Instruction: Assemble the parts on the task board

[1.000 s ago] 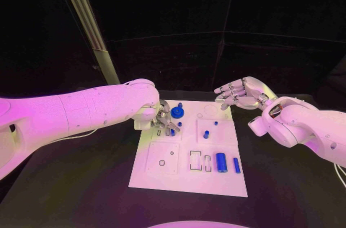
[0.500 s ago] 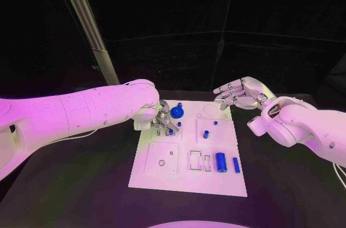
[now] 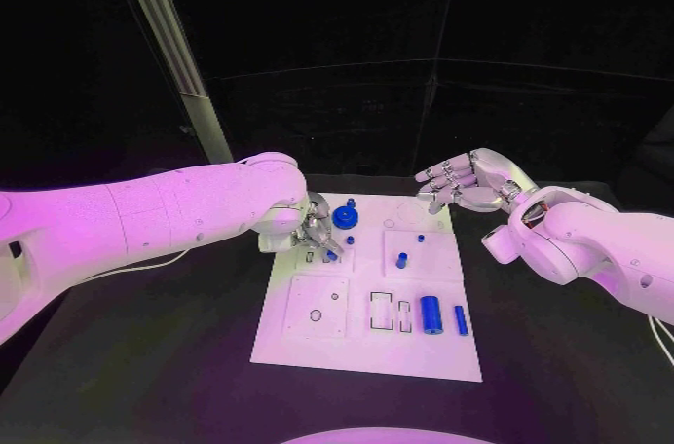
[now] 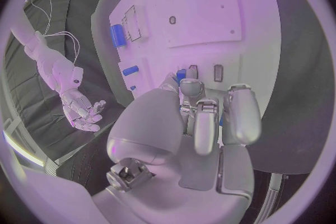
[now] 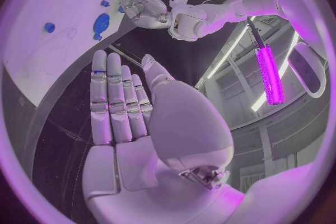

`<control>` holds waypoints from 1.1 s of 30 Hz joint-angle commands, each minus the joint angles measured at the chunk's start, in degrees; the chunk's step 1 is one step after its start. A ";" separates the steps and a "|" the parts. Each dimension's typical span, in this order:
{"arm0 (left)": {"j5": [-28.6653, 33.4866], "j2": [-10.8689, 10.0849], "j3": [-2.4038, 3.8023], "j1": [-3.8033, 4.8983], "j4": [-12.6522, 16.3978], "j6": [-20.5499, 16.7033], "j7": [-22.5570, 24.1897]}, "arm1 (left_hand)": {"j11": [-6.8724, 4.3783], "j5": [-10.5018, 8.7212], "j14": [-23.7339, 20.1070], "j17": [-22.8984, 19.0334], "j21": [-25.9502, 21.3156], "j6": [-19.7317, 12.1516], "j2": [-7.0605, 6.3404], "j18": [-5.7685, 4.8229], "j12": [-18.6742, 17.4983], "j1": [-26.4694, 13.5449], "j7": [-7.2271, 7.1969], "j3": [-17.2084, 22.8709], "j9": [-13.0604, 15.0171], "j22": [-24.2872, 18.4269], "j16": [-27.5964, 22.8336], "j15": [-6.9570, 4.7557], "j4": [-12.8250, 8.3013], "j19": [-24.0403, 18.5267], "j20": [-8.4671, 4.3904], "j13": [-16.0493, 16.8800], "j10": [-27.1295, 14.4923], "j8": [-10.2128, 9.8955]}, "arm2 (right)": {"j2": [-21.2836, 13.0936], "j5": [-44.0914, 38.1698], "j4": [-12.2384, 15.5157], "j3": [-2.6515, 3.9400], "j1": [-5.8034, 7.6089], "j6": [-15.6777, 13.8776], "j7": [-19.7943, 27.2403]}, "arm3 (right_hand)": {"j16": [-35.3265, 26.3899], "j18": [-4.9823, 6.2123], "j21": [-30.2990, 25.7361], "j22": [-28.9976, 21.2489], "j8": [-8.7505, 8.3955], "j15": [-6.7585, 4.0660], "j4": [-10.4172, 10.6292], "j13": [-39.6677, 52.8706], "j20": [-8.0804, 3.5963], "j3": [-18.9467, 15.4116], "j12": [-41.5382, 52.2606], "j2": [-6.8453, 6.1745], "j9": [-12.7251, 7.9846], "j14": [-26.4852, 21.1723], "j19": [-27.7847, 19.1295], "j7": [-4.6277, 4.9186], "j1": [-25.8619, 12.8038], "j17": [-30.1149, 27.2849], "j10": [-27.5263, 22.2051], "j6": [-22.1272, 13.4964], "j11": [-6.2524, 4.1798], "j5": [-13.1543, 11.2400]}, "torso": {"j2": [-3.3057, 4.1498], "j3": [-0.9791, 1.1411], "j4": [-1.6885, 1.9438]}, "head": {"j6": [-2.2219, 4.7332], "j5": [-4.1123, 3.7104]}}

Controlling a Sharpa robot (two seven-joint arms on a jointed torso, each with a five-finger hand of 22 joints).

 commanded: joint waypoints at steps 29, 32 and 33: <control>-9.22 -6.60 -0.15 -1.88 8.78 -15.55 3.53 | -0.05 -0.47 6.05 15.09 1.04 -0.51 -13.38 -0.97 1.51 -14.74 -0.10 42.23 5.53 1.98 0.18 -0.07 -12.65 0.75 -0.01 0.99 2.59 5.14 | 0.23 -0.10 -0.70 0.02 0.10 0.40 0.51 | -0.10 0.04 -1.85 -0.94 0.03 0.71 0.53 -1.20 0.97 -0.84 0.51 0.05 -0.02 -2.00 -0.21 0.52 -2.62 -1.35 -1.60 -1.35 0.96 -0.25 | 0.02 0.01 0.14 | -0.07 0.68; -10.37 -6.51 -0.15 -2.28 8.85 -15.46 3.38 | -0.05 -0.48 6.05 15.09 1.08 -0.52 -13.39 -0.99 1.55 -14.77 -0.10 42.29 5.54 2.05 0.18 -0.08 -12.67 0.78 -0.01 1.05 2.63 5.15 | 0.22 -0.10 -0.71 0.02 0.10 0.44 0.49 | -0.10 0.04 -1.85 -0.94 0.03 0.71 0.53 -1.20 0.97 -0.84 0.51 0.05 -0.02 -2.00 -0.21 0.52 -2.62 -1.35 -1.60 -1.35 0.96 -0.25 | 0.06 -0.01 0.12 | -0.16 0.71; -10.55 -6.49 -0.15 -2.38 8.87 -15.43 3.31 | -0.05 -0.48 6.05 15.09 1.08 -0.52 -13.39 -0.99 1.55 -14.77 -0.10 42.29 5.54 2.05 0.18 -0.08 -12.67 0.78 -0.01 1.05 2.63 5.15 | 0.22 -0.10 -0.71 0.02 0.10 0.45 0.48 | -0.10 0.04 -1.85 -0.94 0.03 0.71 0.53 -1.20 0.97 -0.84 0.51 0.05 -0.02 -2.00 -0.21 0.52 -2.62 -1.35 -1.60 -1.35 0.96 -0.25 | 0.07 0.00 0.11 | -0.18 0.71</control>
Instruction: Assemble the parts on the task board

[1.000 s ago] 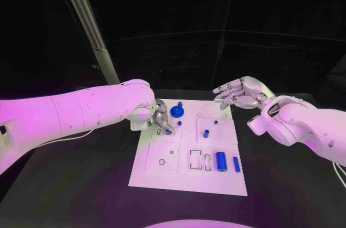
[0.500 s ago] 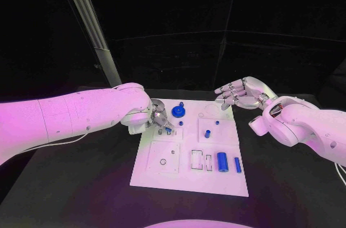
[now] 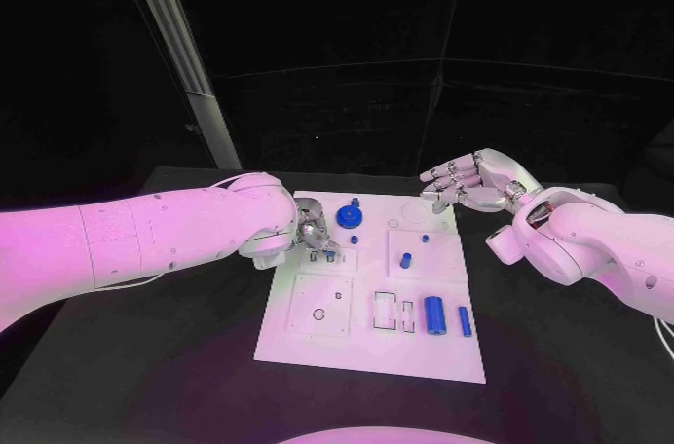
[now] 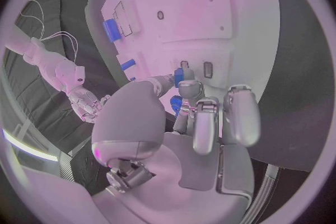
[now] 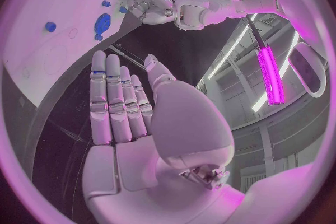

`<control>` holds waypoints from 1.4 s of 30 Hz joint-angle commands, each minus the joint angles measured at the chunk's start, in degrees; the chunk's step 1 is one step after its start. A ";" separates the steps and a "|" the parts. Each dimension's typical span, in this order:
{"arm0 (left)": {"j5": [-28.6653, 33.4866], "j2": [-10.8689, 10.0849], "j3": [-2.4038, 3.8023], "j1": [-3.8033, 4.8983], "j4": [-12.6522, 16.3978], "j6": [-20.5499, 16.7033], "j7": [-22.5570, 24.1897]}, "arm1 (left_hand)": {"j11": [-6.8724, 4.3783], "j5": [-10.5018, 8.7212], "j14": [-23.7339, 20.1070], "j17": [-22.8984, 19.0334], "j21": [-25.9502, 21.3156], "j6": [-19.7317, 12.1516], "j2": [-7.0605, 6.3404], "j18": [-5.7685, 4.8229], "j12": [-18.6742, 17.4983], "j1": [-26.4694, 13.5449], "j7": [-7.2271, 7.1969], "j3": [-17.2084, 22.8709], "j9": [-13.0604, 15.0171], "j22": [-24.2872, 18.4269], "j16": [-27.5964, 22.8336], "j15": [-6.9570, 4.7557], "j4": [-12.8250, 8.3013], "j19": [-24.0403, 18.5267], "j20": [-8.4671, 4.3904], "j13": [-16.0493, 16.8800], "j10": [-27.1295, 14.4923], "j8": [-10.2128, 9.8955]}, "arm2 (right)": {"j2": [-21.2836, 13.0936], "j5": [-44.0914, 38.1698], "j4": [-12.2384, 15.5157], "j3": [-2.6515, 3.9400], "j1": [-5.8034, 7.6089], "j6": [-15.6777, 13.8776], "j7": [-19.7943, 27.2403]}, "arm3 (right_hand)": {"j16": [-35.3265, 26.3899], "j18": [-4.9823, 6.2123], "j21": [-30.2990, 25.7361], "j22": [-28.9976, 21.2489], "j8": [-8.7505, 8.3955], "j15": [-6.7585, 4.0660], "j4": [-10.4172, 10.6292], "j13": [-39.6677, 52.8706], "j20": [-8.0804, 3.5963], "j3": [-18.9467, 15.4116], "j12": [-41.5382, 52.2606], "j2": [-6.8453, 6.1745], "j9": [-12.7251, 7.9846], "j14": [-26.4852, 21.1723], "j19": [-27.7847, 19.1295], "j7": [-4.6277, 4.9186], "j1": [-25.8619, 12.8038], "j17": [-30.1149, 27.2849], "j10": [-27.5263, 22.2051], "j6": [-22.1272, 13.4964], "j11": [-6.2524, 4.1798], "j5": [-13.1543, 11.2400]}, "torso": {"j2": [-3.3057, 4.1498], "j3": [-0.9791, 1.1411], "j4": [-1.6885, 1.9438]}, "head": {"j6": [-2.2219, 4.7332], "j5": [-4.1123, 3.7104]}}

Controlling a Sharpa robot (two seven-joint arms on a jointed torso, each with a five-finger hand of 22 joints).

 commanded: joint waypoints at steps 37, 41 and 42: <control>-4.46 0.31 0.00 -0.61 0.12 4.89 -1.32 | 0.04 -0.07 6.05 15.09 0.12 -0.27 -0.03 -0.92 0.13 -0.71 -0.07 10.23 0.15 -0.29 0.18 -0.05 -9.86 0.22 -0.02 -0.34 0.42 0.37 | 0.28 -0.07 -0.09 0.03 0.10 0.26 0.56 | -0.06 0.06 -0.50 -0.16 0.09 0.04 0.00 -0.18 0.53 -0.34 0.44 0.07 0.00 -0.56 -0.09 -0.06 -0.73 -0.20 -0.49 -0.37 0.18 0.13 | 0.04 -0.01 -0.06 | -0.62 0.16; -4.46 0.29 0.00 -0.62 0.11 4.84 -1.46 | 0.04 -0.08 6.05 15.09 0.14 -0.25 -0.06 -0.93 0.21 -0.77 -0.07 10.26 0.16 -0.24 0.18 -0.04 -9.87 0.24 -0.02 -0.24 0.48 0.38 | 0.28 -0.07 -0.11 0.03 0.10 0.27 0.56 | -0.06 0.06 -0.50 -0.16 0.09 0.04 0.00 -0.18 0.53 -0.34 0.44 0.07 0.00 -0.56 -0.09 -0.06 -0.73 -0.20 -0.49 -0.37 0.18 0.13 | 0.03 0.02 -0.08 | -0.58 0.18; -4.46 0.30 0.00 -0.62 0.10 4.82 -1.47 | 0.04 -0.08 6.05 15.09 0.15 -0.25 -0.06 -0.93 0.22 -0.78 -0.07 10.26 0.16 -0.24 0.18 -0.04 -9.88 0.25 -0.02 -0.23 0.49 0.38 | 0.28 -0.07 -0.11 0.03 0.10 0.27 0.56 | -0.05 0.07 -0.53 -0.17 0.10 0.05 0.01 -0.20 0.54 -0.34 0.46 0.10 0.00 -0.57 -0.09 -0.06 -0.76 -0.22 -0.51 -0.37 0.18 0.16 | 0.05 0.02 -0.08 | -0.56 0.20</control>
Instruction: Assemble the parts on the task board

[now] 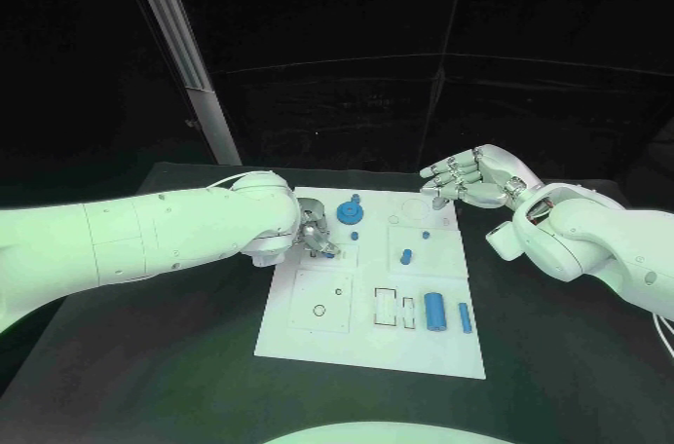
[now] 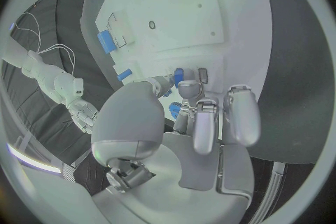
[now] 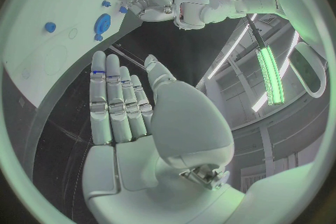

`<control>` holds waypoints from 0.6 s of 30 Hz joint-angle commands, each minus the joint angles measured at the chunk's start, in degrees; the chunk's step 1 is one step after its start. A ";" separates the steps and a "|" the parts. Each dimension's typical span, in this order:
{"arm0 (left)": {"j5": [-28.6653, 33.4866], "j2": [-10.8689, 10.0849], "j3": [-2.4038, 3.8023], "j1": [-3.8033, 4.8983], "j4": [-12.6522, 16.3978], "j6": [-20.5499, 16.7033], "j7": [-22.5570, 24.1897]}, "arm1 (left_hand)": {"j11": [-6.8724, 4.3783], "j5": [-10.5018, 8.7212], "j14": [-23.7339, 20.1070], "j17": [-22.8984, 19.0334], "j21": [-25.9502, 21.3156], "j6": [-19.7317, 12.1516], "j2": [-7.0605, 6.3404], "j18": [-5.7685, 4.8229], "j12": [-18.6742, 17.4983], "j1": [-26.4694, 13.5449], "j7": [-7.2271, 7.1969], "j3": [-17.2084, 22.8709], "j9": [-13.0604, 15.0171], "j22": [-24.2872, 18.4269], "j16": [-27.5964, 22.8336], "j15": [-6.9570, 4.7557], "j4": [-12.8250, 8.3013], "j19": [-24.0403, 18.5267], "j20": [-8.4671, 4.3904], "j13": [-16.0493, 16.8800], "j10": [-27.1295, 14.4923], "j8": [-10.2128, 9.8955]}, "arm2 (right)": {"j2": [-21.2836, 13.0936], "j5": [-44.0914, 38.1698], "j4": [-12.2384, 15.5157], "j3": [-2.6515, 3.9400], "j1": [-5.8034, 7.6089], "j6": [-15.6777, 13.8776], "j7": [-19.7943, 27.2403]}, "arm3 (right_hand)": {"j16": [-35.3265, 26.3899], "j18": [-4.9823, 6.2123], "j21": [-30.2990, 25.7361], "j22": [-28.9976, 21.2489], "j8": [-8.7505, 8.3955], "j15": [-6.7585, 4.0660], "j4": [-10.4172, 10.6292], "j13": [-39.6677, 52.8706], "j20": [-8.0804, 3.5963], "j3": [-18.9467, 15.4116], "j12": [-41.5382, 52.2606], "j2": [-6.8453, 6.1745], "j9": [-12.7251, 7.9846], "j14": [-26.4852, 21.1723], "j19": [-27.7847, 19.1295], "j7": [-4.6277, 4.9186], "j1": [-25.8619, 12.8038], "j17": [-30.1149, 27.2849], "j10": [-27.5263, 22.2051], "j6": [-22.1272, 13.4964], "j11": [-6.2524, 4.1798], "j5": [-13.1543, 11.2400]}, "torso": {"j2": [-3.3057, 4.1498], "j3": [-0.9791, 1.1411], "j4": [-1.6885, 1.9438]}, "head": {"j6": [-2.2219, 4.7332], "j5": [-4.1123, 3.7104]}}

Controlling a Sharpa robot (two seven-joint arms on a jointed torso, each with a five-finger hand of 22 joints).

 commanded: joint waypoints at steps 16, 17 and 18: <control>-0.46 0.92 -0.13 -0.11 -0.95 2.37 -1.28 | -0.35 0.69 6.05 15.09 0.20 1.07 -1.08 -0.99 0.52 -5.85 -0.82 8.64 0.01 0.33 0.18 -0.30 -7.53 0.40 -0.16 0.53 1.14 0.22 | 0.02 -0.05 0.25 0.04 0.11 0.18 0.43 | 0.04 0.09 -0.55 -0.20 0.13 -0.12 0.05 -0.23 0.41 -0.33 0.39 0.08 0.01 -0.53 0.15 -0.02 -0.67 -0.25 -0.51 -0.49 0.00 0.58 | 0.05 0.02 -0.12 | -0.13 -0.07; -0.46 1.01 -0.13 -0.11 -1.06 2.43 -1.31 | -0.36 0.69 6.05 15.09 0.20 1.22 -1.13 -0.99 0.59 -6.49 -0.84 8.49 -0.04 0.37 0.18 -0.33 -7.26 0.41 -0.19 0.60 1.20 0.18 | 0.02 -0.05 0.25 0.04 0.11 0.18 0.44 | 0.07 0.10 -0.62 -0.24 0.14 -0.11 0.07 -0.28 0.43 -0.36 0.44 0.08 0.01 -0.56 0.16 -0.01 -0.73 -0.30 -0.56 -0.52 0.02 0.73 | 0.02 0.02 -0.13 | -0.21 -0.21; -0.46 1.10 -0.13 -0.11 -1.17 2.46 -1.34 | -0.39 0.69 6.05 15.09 0.18 1.36 -1.19 -0.99 0.59 -7.14 -0.87 8.34 -0.09 0.36 0.18 -0.35 -7.00 0.41 -0.21 0.59 1.21 0.12 | 0.02 -0.07 0.26 0.04 0.11 0.18 0.44 | 0.13 0.11 -0.75 -0.31 0.16 -0.08 0.10 -0.36 0.47 -0.42 0.56 0.08 0.02 -0.63 0.18 0.01 -0.85 -0.40 -0.67 -0.58 0.04 1.08 | 0.00 0.02 -0.13 | -0.20 -0.27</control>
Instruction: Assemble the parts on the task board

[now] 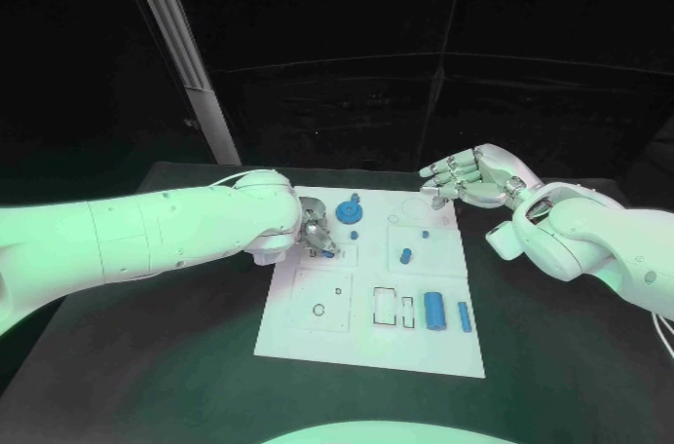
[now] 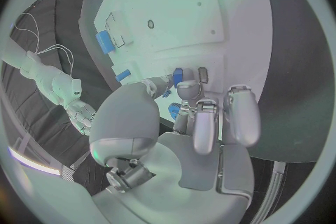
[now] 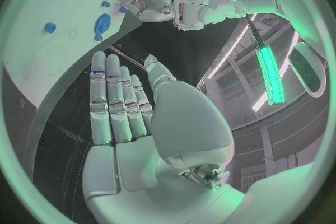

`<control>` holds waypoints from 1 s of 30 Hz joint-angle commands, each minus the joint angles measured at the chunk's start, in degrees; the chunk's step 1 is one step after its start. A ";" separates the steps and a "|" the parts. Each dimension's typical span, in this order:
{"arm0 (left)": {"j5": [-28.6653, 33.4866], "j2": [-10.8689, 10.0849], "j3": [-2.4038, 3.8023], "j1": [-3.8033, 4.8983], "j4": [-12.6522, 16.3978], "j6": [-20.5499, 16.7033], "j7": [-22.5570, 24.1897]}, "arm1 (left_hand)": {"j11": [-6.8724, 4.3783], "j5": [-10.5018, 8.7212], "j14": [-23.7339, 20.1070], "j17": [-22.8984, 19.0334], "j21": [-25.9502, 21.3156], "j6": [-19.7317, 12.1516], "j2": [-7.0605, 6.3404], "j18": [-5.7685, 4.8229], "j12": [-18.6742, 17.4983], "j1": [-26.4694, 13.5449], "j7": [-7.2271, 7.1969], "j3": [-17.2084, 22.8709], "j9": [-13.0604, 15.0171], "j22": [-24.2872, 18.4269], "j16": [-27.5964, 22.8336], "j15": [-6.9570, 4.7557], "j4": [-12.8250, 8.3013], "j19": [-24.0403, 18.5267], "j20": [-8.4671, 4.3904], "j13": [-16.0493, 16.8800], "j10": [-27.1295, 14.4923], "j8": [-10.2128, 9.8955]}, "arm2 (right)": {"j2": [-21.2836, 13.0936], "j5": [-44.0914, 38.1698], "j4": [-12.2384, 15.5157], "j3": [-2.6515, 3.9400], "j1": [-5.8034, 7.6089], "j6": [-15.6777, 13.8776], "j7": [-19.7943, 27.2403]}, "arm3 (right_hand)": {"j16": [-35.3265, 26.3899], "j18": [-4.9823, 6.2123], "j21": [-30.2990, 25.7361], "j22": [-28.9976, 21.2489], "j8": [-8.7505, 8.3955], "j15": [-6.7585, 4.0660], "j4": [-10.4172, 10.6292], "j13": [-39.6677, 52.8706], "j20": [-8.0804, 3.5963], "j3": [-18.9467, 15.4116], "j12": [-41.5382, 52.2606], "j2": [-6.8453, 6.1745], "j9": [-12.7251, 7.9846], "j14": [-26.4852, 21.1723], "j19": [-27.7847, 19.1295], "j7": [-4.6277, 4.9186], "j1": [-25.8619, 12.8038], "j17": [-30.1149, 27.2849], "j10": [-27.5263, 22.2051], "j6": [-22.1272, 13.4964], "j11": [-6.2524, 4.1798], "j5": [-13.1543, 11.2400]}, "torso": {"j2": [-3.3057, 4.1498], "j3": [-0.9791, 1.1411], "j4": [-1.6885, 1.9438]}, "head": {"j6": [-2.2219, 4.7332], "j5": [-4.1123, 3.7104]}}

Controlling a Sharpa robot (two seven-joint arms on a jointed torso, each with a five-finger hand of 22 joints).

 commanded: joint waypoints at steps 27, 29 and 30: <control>-0.33 1.76 -0.11 -0.09 -1.88 2.18 -1.11 | -0.32 0.04 6.05 15.09 0.69 2.91 -0.97 -1.23 1.71 -8.99 -0.58 -0.47 -0.80 1.35 0.18 -0.64 1.44 0.98 -0.41 1.61 1.80 -0.62 | 0.22 -0.34 0.19 0.04 0.12 0.25 0.39 | 0.42 0.13 -0.92 -0.43 0.22 0.22 0.14 -0.48 0.56 -0.62 0.86 0.03 0.03 -0.73 0.29 0.09 -1.19 -0.59 -1.08 -0.79 0.11 2.24 | -0.03 -0.04 0.11 | -0.48 -0.51; -0.33 1.78 -0.11 -0.09 -1.92 2.15 -1.14 | -0.35 0.05 6.05 15.09 0.76 3.04 -0.99 -1.26 1.85 -9.32 -0.61 -0.73 -0.83 1.49 0.18 -0.67 1.71 1.05 -0.43 1.77 1.93 -0.64 | 0.22 -0.34 0.19 0.04 0.12 0.26 0.39 | 0.42 0.13 -0.92 -0.43 0.22 0.22 0.14 -0.48 0.56 -0.62 0.86 0.03 0.03 -0.73 0.29 0.09 -1.19 -0.59 -1.08 -0.79 0.11 2.24 | -0.04 -0.03 0.12 | -0.50 -0.55; -0.33 1.79 -0.11 -0.09 -1.94 2.13 -1.16 | -0.36 0.05 6.05 15.09 0.81 3.11 -1.00 -1.28 1.89 -9.50 -0.63 -0.87 -0.85 1.57 0.18 -0.68 1.87 1.09 -0.44 1.81 1.98 -0.66 | 0.23 -0.34 0.19 0.04 0.12 0.26 0.38 | 0.42 0.13 -0.92 -0.43 0.22 0.22 0.14 -0.48 0.56 -0.62 0.86 0.03 0.03 -0.73 0.29 0.09 -1.19 -0.59 -1.08 -0.79 0.11 2.24 | -0.03 -0.03 0.11 | -0.52 -0.54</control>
